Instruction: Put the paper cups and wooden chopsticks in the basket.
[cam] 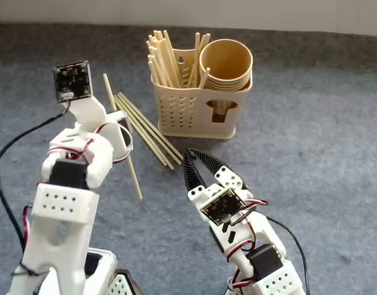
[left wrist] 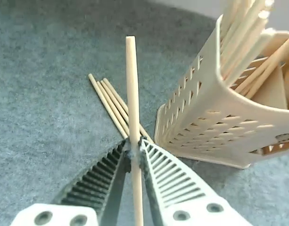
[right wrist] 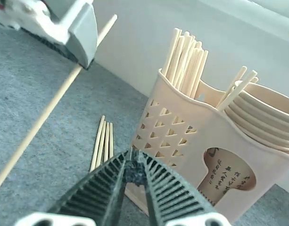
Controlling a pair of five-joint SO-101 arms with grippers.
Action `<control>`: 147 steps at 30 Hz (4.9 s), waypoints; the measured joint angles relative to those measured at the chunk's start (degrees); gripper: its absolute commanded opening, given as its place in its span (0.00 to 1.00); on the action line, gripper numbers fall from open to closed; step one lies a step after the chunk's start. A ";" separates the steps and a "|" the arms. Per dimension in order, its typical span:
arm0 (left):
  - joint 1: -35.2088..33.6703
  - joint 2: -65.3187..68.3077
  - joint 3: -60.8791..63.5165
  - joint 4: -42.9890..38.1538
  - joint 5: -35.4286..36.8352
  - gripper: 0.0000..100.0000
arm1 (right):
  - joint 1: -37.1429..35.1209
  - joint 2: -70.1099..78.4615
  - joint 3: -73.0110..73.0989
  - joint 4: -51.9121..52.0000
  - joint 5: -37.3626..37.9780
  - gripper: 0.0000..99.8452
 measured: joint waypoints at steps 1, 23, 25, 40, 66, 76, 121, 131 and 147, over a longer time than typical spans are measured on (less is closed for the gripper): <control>0.00 -1.85 0.00 0.00 0.00 0.01 | 0.00 0.00 0.00 0.00 0.00 0.01; 8.62 -15.03 0.00 -32.35 -7.12 0.01 | 0.00 0.00 0.00 0.00 0.00 0.01; 9.05 -14.95 0.00 -37.01 -7.12 0.01 | 0.00 0.00 0.00 0.00 0.00 0.01; 8.97 12.84 -16.79 -43.25 -7.12 0.01 | 0.00 0.00 0.00 0.00 0.00 0.01; 9.05 26.64 -30.95 -20.31 -7.12 0.02 | 0.00 0.00 0.00 0.00 0.00 0.01; 7.82 11.16 -18.29 -17.49 -7.21 0.01 | 0.00 0.00 0.00 0.00 0.00 0.01; -3.34 36.04 -8.00 -7.03 -10.73 0.13 | 0.00 0.00 0.00 0.00 0.00 0.01; -3.34 55.56 -26.99 3.08 -8.35 0.20 | 0.00 0.00 0.00 0.00 0.00 0.01; -3.34 75.96 -45.71 4.13 9.93 0.20 | 0.00 0.00 0.00 0.00 0.00 0.01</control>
